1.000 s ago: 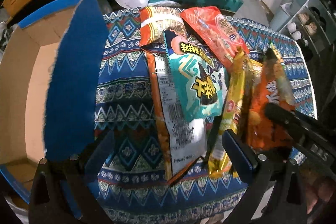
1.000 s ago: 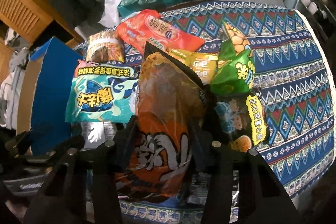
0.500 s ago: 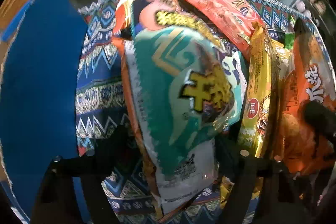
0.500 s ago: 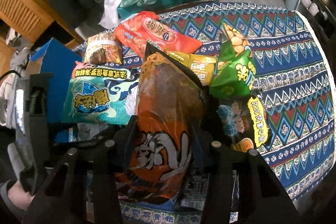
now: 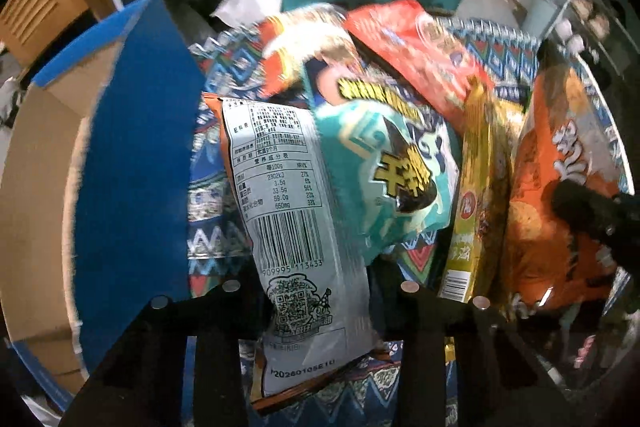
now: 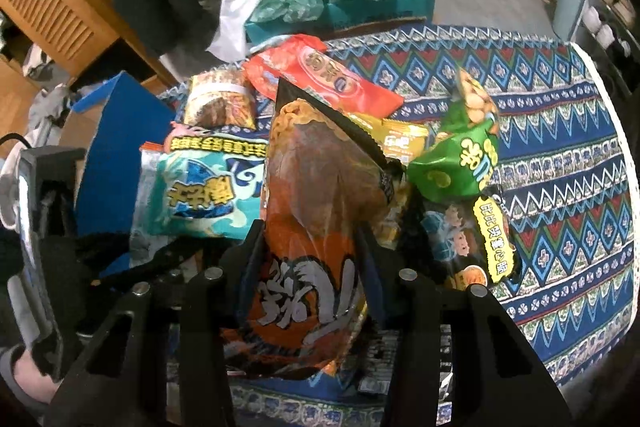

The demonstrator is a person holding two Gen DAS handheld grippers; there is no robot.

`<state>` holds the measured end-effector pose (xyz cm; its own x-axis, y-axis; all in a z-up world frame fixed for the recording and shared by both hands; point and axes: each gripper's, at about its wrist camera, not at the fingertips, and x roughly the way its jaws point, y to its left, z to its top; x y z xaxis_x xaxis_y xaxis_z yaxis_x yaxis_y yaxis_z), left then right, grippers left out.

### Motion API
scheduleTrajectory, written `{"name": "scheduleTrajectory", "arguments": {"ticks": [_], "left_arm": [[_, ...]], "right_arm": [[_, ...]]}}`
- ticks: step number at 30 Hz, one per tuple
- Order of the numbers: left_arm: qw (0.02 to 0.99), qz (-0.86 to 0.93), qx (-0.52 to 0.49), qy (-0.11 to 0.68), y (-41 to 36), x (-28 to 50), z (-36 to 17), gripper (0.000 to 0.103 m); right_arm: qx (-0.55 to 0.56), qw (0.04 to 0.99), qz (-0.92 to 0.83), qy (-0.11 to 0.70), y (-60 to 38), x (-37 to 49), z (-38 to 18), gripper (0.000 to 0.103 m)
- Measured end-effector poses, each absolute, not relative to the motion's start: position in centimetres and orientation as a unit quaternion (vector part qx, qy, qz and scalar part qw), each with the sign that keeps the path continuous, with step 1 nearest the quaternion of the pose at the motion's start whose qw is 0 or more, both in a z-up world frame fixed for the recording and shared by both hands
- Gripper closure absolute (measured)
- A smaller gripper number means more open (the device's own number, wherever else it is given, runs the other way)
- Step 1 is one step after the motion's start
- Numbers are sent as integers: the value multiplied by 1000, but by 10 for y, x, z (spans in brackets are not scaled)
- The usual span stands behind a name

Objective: Organize snacks
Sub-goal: 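Carry both bags over the cardboard box and lower them inside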

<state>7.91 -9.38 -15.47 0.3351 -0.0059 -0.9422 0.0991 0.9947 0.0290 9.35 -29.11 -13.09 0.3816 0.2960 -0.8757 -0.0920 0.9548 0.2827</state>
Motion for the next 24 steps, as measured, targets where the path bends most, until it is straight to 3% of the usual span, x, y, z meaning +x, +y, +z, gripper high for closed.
{"name": "scheduleTrajectory", "arguments": {"ticks": [24], "left_arm": [[876,-30,-17,481,-30,48,-52,65]], "right_arm": [[69,851,182,488,-218,81,-63,61]]}}
